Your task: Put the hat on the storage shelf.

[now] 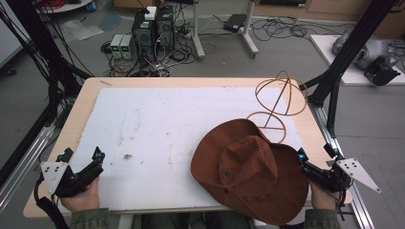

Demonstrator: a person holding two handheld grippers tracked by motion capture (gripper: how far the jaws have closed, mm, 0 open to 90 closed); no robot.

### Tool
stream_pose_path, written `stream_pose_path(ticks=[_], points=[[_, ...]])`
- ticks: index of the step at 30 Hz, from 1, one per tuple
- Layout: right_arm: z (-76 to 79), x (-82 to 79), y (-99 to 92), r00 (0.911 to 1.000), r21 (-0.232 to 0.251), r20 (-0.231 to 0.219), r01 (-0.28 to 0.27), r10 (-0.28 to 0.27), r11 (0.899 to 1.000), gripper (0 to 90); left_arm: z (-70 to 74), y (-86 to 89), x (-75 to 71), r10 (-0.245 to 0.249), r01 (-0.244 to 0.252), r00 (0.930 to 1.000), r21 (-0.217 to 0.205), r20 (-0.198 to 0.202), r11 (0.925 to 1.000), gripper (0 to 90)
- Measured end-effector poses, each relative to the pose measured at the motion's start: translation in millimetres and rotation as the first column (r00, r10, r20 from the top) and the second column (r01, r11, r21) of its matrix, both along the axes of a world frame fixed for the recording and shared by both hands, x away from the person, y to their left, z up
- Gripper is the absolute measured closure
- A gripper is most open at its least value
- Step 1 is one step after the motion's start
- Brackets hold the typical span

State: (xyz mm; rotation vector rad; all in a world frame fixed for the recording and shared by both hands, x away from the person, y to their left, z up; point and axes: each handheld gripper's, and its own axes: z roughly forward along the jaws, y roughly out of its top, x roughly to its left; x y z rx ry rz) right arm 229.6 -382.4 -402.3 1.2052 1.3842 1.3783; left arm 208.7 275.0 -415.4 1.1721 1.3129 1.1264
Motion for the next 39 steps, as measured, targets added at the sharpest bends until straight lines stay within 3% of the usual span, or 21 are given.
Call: stream_pose_path(ticks=[19, 23, 24, 25, 28, 32, 33, 34, 35, 36, 37, 38, 39], points=[[0.7, 1.1, -0.9, 0.9999, 0.005, -0.005, -0.01, 0.01, 1.0, 5.0, -0.6, -0.9, 1.2, -0.001, 0.001, 1.0, 0.005, -0.004, 1.0, 14.2], [4.2, 3.1, 0.1, 0.999, 0.008, -0.005, -0.043, 0.043, 0.999, 4.9, -0.8, -0.9, 1.2, -0.002, 0.002, 1.0, 0.005, -0.005, 1.0, 14.2], [7.7, 5.9, -0.7, 0.9953, -0.004, -0.011, -0.096, 0.096, 0.995, 4.9, -0.8, -0.9, 1.1, 0.0, 0.0, 1.0, 0.006, -0.006, 1.0, 14.2], [7.7, 5.9, -0.7, 0.9953, -0.004, -0.011, -0.096, 0.096, 0.995, 4.9, -0.8, -0.8, 0.8, 0.003, -0.003, 1.0, 0.008, -0.005, 1.0, 14.2], [15.7, 13.4, 1.8, 0.9656, -0.043, -0.061, -0.255, 0.253, 0.966, 4.3, -1.1, 0.2, 1.1, 0.006, -0.005, 1.0, 0.009, -0.006, 0.9999, 14.2], [20.4, 19.1, 11.8, 0.9187, -0.111, -0.129, -0.387, 0.373, 0.915, 3.6, -1.3, 0.5, 0.9, 0.006, -0.006, 1.0, 0.011, -0.007, 0.9999, 14.2], [20.4, 19.1, 11.8, 0.9187, -0.111, -0.129, -0.387, 0.373, 0.915, 3.6, -1.3, 0.5, 0.9, 0.006, -0.006, 1.0, 0.011, -0.007, 0.9999, 14.2], [21.6, 20.8, 18.2, 0.8785, -0.141, -0.185, -0.467, 0.441, 0.873, 3.7, -1.4, 0.7, 0.7, 0.006, -0.006, 1.0, 0.011, -0.008, 0.9999, 14.2], [22.1, 20.8, 22.1, 0.8661, -0.167, -0.212, -0.488, 0.453, 0.856, 3.7, -1.5, 1.0, 0.5, 0.008, -0.008, 0.9999, 0.013, -0.009, 0.9999, 14.2], [22.1, 20.8, 22.1, 0.8661, -0.167, -0.212, -0.488, 0.453, 0.856, 3.7, -1.5, 1.2, 0.2, 0.009, -0.009, 0.9999, 0.01, -0.009, 0.9999, 14.2], [22.5, 21.1, 29.3, 0.8375, -0.216, -0.258, -0.536, 0.482, 0.816, 4.2, -1.5, 1.6, -0.3, 0.01, -0.01, 0.9999, 0.01, -0.009, 0.9999, 14.2], [22.6, 21.3, 32.4, 0.8299, -0.239, -0.275, -0.548, 0.485, 0.802, 4.4, -1.5, 1.7, -0.5, 0.011, -0.01, 0.9999, 0.01, -0.009, 0.9999, 14.2], [22.6, 21.3, 32.4, 0.8299, -0.239, -0.275, -0.548, 0.485, 0.802, 4.4, -1.5, 1.7, -0.5, 0.011, -0.01, 0.9999, 0.01, -0.009, 0.9999, 14.2]])
